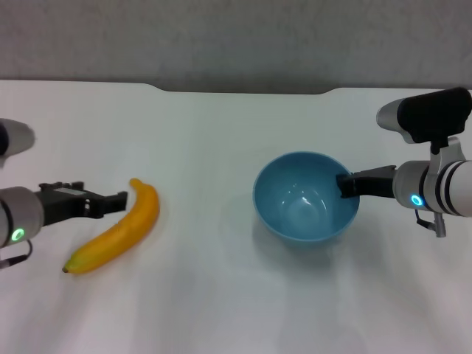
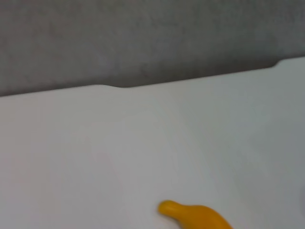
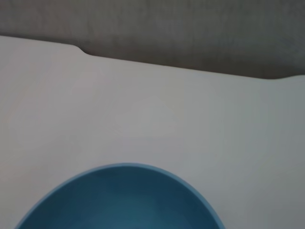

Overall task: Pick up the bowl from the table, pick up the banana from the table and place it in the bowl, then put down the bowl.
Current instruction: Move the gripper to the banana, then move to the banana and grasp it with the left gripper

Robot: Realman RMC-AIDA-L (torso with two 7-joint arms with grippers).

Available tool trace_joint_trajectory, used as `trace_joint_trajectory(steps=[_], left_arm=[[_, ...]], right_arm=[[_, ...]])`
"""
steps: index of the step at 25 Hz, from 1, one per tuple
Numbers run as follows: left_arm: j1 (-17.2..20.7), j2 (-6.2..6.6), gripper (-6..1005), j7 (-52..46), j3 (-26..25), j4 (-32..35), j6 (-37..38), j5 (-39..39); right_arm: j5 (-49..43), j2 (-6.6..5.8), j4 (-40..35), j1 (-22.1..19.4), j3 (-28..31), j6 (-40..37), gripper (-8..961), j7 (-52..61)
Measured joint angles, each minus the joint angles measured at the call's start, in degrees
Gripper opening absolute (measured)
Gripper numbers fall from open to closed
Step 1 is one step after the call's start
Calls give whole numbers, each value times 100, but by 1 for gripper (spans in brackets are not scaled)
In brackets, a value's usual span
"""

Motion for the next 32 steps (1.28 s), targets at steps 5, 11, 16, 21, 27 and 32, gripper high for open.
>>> trace_joint_trajectory(steps=[5, 11, 16, 21, 27, 32], left_arm=[[-287, 8, 887, 45, 206, 213, -83, 194], [-708, 9, 890, 36, 236, 781, -156, 198], [-1098, 13, 895, 69, 236, 1269, -130, 212], [-1286, 17, 896, 286, 208, 1601, 13, 227], [-1585, 27, 895, 340, 178, 2176, 159, 231], [-1788, 35, 894, 463, 163, 2613, 304, 236]], right_arm=[[-24, -9, 413, -172, -1, 65, 39, -1], [-41, -10, 551, -221, -24, 102, 40, -1], [-51, -10, 717, -286, -42, 153, 40, 0], [-51, -10, 814, -316, -92, 165, 41, 0], [-50, -10, 1190, -486, -206, 218, 41, 1], [-49, -10, 1301, -526, -307, 231, 40, 3]])
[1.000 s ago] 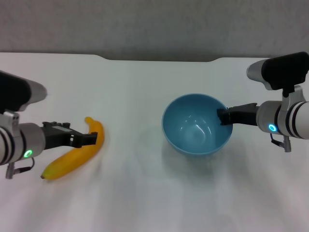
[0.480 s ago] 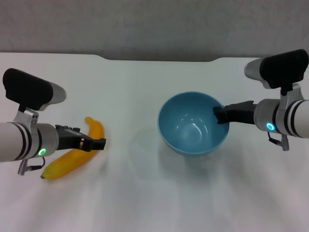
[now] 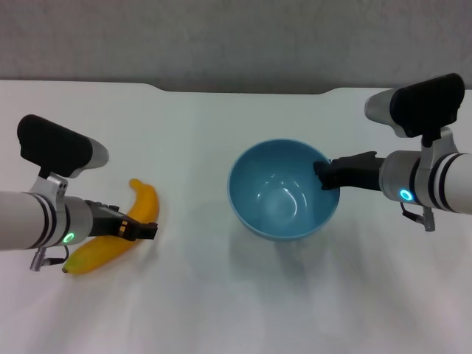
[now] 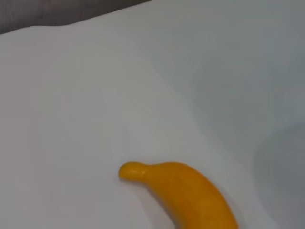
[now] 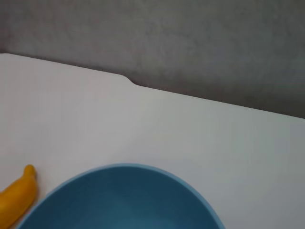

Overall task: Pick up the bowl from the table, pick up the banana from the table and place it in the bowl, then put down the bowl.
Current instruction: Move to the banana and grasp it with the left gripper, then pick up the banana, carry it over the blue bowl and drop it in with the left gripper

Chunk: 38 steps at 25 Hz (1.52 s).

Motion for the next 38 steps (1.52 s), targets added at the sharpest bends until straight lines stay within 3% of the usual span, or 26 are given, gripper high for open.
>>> trace_joint_trajectory(steps=[7, 17, 19, 28, 33, 38], left_arm=[[-268, 10, 892, 58, -9, 521, 124, 106], [-264, -24, 890, 2, 17, 584, 135, 369], [-268, -27, 791, -2, 7, 585, 135, 344], [-190, -31, 609, -118, -7, 453, 172, 310], [127, -21, 529, -282, -35, -147, 126, 305], [852, -27, 502, -398, -282, -1703, -558, 178]], right_arm=[[0, 0, 107, -31, -73, 2, 40, 1], [0, 2, 142, -95, -150, -10, 39, 1], [0, 6, 156, -108, -180, -29, 39, 1], [0, 9, 129, -128, -199, -48, 40, 1], [0, 7, 95, -162, -201, -52, 40, 1], [1, 0, 5, -172, -197, -59, 41, 1]])
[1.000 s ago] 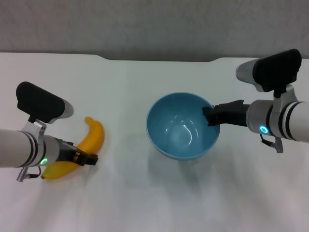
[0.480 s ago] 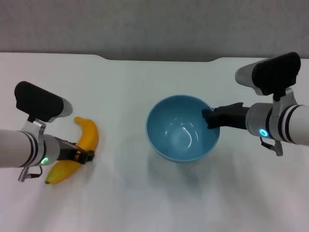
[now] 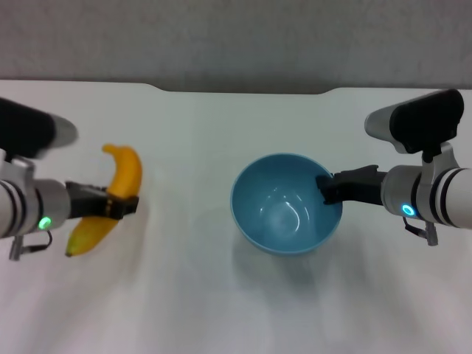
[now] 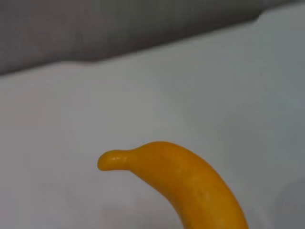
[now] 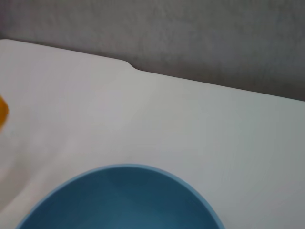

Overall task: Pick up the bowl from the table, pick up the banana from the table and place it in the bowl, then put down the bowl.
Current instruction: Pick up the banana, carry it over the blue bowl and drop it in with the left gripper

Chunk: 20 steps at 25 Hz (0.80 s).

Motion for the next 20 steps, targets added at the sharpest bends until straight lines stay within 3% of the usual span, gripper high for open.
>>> trace_joint_trajectory(steps=[2, 6, 12, 14, 20], left_arm=[[329, -4, 505, -31, -21, -796, -310, -270], [559, -4, 509, -14, 40, -1569, -628, -1065], [399, -14, 516, 117, 131, -1768, -732, -2175], [372, -19, 518, 535, 418, -1659, -386, -2978], [291, -22, 525, 1042, 716, -1332, -35, -3684]], right_arm=[[9, -1, -36, 20, -3, 2, 41, 0], [27, 14, -121, 76, -107, 2, 41, 14], [156, 26, -245, 279, -280, -16, 39, 64], [280, 30, -245, 364, -406, -55, 39, 66], [455, 29, -232, 536, -598, -78, 40, 65]])
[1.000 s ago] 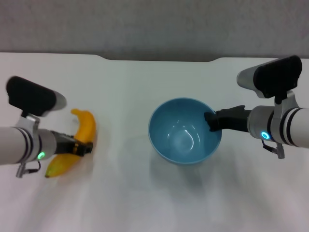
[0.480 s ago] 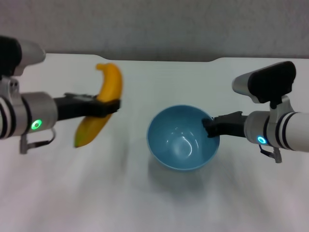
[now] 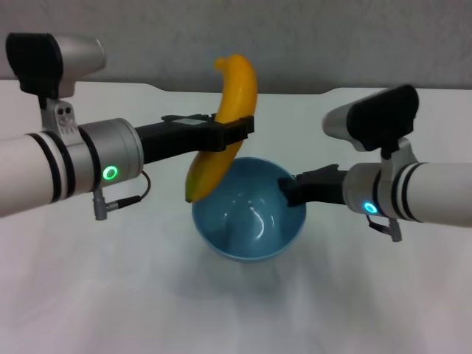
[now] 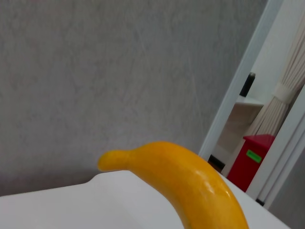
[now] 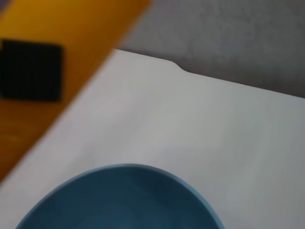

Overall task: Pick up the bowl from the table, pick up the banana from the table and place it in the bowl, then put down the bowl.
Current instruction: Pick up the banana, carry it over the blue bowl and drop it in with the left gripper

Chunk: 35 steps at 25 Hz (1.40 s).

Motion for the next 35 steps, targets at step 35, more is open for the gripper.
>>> trace_joint_trajectory(steps=[35], left_arm=[[-225, -16, 566, 1663, 621, 1454, 332, -1833]], right_arm=[[141, -31, 259, 171, 112, 105, 39, -40]])
